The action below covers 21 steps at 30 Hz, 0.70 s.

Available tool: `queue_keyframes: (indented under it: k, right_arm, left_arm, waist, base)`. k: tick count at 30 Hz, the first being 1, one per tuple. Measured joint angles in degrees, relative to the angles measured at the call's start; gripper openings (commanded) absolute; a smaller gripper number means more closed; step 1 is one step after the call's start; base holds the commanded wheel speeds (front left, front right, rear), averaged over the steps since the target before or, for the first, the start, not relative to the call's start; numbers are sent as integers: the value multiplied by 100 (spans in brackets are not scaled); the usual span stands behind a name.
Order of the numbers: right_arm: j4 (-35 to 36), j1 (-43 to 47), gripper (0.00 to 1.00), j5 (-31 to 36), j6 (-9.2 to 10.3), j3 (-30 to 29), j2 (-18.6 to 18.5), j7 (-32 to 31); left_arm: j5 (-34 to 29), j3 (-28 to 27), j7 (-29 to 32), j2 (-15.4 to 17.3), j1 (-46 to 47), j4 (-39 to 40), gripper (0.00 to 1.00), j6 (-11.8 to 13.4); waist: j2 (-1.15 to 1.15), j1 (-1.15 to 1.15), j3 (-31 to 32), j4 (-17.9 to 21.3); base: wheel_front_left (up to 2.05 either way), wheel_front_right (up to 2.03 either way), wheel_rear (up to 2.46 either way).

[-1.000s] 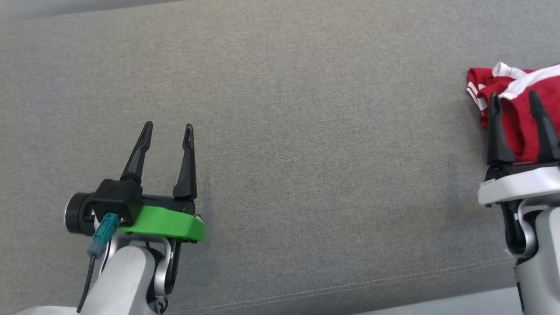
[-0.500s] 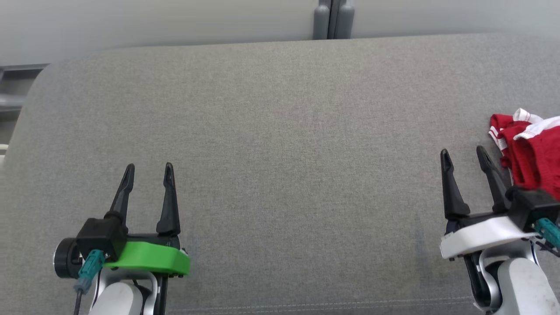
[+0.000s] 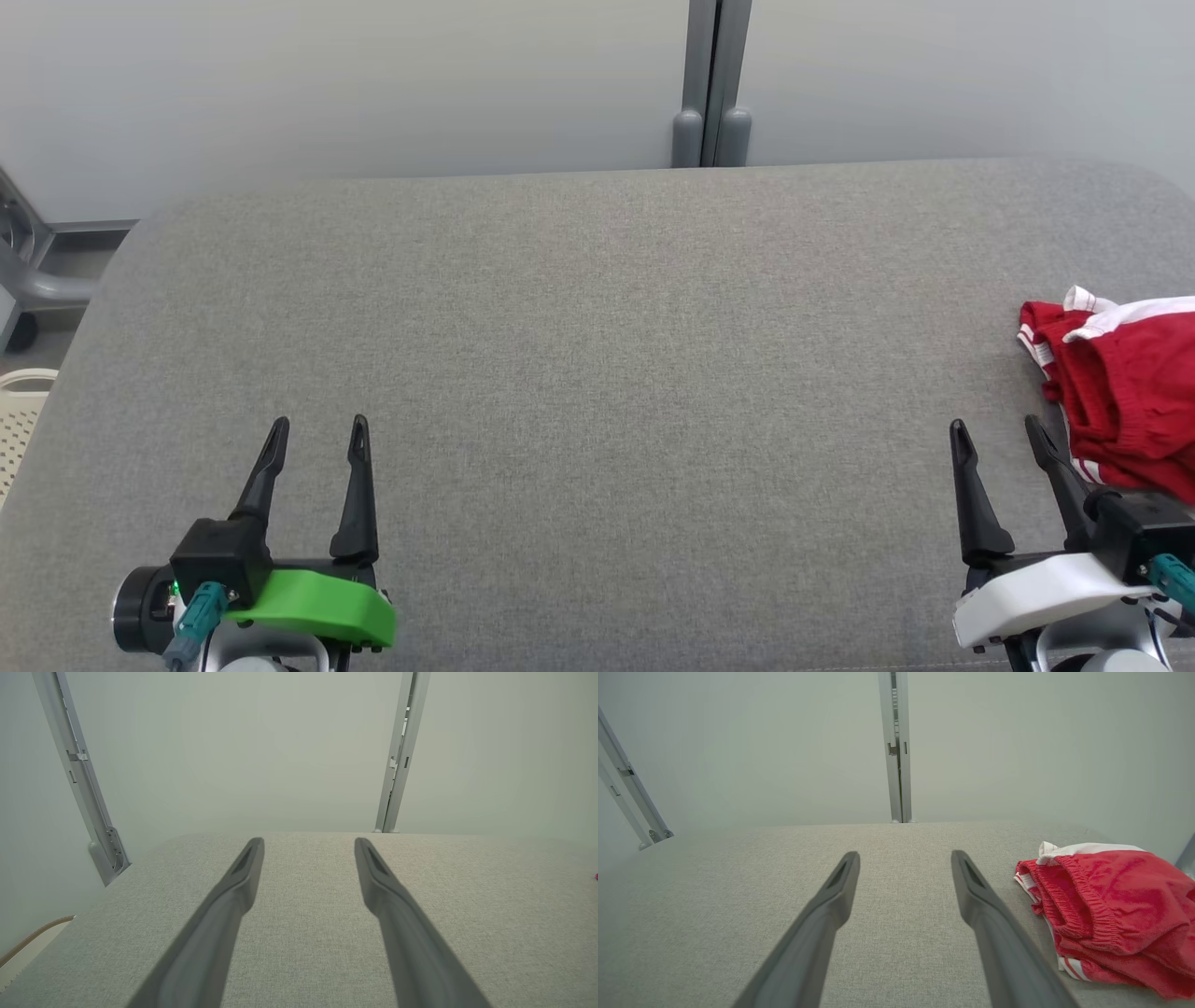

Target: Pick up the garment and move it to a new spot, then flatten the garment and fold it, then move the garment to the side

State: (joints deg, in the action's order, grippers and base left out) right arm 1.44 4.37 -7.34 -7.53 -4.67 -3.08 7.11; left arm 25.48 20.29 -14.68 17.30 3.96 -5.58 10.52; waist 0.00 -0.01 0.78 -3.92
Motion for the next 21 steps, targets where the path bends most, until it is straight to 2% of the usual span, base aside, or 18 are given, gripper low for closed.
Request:
queue_keyframes:
  k: [21]
  right_arm:
    - [232,249,100,-21,1,-21,15,-155]
  left_arm:
    - [80,58,160,138,-81,-160,100,-42]
  waist:
    - [0,0,168,4]
  base:
    - [0,0,0]
